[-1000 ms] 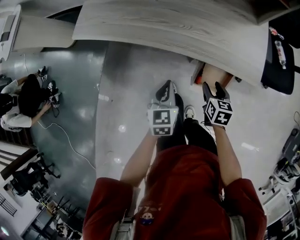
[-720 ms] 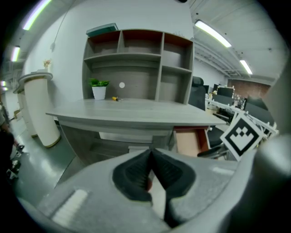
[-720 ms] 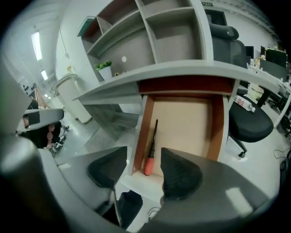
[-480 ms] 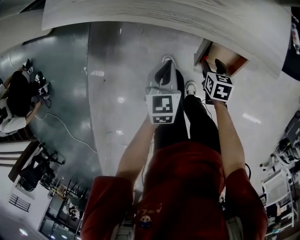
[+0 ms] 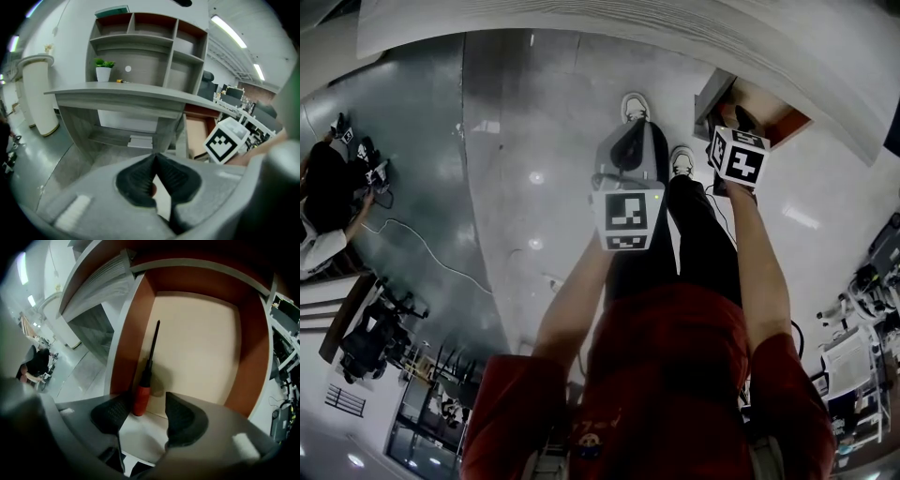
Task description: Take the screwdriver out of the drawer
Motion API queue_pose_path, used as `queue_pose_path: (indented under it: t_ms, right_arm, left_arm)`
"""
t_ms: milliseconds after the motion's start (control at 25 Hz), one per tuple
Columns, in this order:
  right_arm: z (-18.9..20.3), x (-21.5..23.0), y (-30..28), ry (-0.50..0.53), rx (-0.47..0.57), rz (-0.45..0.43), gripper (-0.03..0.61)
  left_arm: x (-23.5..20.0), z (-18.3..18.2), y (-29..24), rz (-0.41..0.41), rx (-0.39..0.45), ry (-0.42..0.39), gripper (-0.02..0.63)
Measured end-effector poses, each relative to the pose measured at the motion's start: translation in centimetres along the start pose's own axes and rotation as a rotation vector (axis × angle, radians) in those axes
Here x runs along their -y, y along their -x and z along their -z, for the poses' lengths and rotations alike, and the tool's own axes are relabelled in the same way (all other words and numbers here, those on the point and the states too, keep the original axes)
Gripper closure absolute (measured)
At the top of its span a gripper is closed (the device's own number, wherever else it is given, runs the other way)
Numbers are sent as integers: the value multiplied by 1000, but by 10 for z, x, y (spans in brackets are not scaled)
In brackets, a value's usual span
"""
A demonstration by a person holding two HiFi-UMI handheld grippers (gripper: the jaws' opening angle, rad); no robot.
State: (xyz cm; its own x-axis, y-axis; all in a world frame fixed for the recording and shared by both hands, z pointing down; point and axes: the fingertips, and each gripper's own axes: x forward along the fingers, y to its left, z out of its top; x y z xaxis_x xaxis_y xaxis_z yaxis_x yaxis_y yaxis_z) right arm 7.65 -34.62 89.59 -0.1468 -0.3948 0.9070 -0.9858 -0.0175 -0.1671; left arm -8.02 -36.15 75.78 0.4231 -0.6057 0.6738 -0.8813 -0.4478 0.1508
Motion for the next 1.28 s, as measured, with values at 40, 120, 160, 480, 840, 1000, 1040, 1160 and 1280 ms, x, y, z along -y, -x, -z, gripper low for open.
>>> queue_pose_path:
  t_ms: [40,120,160,480,840,1000,1040,1160,1280]
  right_arm:
    - [1,0,-2,8,-7,15,350]
    - [4,0,-7,26,-33,47,350]
    - [4,1,-10,30,-50,60,351]
    - [8,6,-17,23,-96,80,352]
    - [11,-8,-19,145,-136,24,474]
    - [11,-7,-20,122,-140,-3,477]
    - [11,-7,-19,117,-141,-10,478]
    - [10,-6,-15,94,-145,-25,479]
    - [12,-4,-6,74,-155,-34,480]
  left_arm:
    - [-1,2,-1,3,-3,1,614]
    - [-1,6,-3,10,-7,3,614]
    - [0,7,-4,13,-8,4,614]
    - [3,15,-12,29,-21,10,614]
    - [-1,21,-10,27,-38,11,614]
    - [2,21,-9,28,-35,9,614]
    - [3,20,-8,29,-35,9,614]
    - [5,19,-4,28,-34,8,614]
    - [10,16,2,26,-31,1,614]
